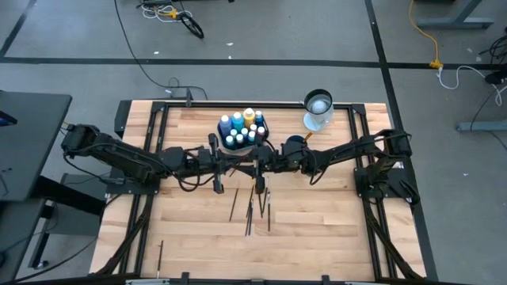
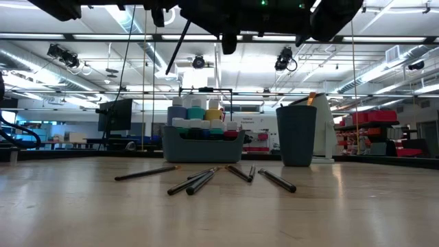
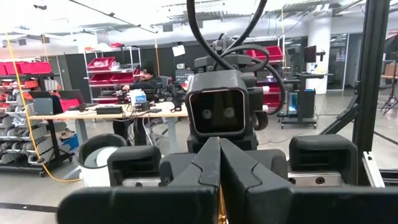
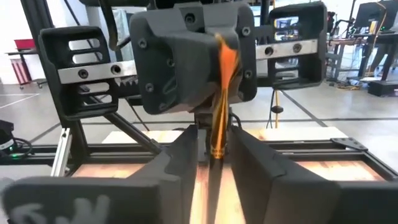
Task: Pick & Place Paint Supplies
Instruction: Put the gold paint brush into the blue cup
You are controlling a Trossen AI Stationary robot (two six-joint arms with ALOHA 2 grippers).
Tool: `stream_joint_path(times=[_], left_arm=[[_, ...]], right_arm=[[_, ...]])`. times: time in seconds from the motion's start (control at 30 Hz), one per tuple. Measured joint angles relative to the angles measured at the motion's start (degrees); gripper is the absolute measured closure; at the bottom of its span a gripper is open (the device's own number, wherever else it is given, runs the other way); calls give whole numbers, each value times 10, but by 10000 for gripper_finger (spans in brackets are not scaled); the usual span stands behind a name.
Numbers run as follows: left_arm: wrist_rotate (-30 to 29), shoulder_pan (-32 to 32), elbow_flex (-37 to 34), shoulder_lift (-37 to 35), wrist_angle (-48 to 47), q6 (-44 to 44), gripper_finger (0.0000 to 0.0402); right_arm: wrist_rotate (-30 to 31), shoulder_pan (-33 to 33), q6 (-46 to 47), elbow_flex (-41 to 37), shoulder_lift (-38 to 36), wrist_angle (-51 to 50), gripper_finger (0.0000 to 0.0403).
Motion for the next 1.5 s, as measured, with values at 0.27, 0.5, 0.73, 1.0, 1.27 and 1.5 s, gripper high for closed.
stream_joint_path(times=[0.27,0.5,0.73,1.0,1.27,1.5], left_arm=[[-1,0,0,0,0,10,397],[-17,-1,0,0,-4,30,384],[-60,-1,0,0,-36,20,349],[-76,-1,-1,0,-82,-10,324],[-72,-1,0,0,-90,-33,328],[-71,-1,-1,0,-95,-57,339]], right_arm=[[-1,-3,-24,0,0,0,389],[11,-3,-32,-1,-47,-97,385],[131,8,-59,-1,-148,-276,384],[348,40,-59,-20,-254,-447,390],[558,45,-25,-183,-274,-287,390],[530,38,1,-257,-274,-202,390]])
